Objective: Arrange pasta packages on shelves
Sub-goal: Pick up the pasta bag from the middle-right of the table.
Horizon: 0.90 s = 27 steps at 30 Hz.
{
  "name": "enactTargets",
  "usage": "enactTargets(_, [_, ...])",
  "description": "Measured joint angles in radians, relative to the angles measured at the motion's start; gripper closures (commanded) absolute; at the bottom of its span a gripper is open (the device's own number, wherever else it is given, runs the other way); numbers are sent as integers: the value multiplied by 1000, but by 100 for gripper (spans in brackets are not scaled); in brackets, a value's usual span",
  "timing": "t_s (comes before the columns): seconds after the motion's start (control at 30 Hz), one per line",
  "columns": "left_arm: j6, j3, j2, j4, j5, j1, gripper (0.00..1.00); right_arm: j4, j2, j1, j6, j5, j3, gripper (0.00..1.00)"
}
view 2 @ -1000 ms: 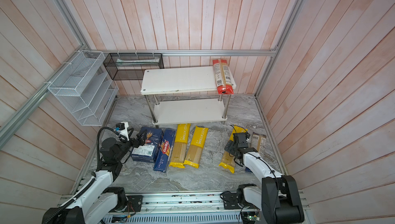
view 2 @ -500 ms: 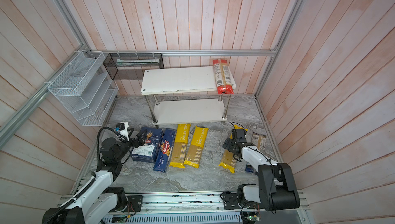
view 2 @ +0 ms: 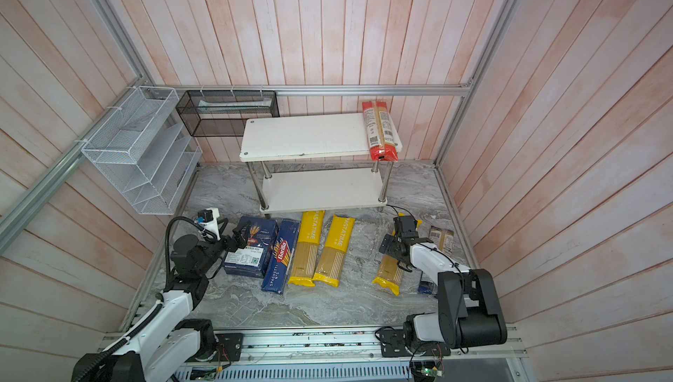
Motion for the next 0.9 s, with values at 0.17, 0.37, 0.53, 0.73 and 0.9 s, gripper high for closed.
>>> enactTargets(0.17, [0,0,0,0,0,0,0,-28,24,0,-19,3,26,8])
enactTargets(0.37, [0,0,0,0,0,0,0,-29,21,0,-32,1,24,9])
enactTargets(0.53, [0,0,0,0,0,0,0,-26,14,-1,-37,1,16,11])
enactTargets(0.73, [0,0,0,0,2,0,0,-24,14,-1,-37,2,14,13])
enactTargets(0.9, [0,0,0,0,2,0,0,-15,10,1,-37,4,7,16])
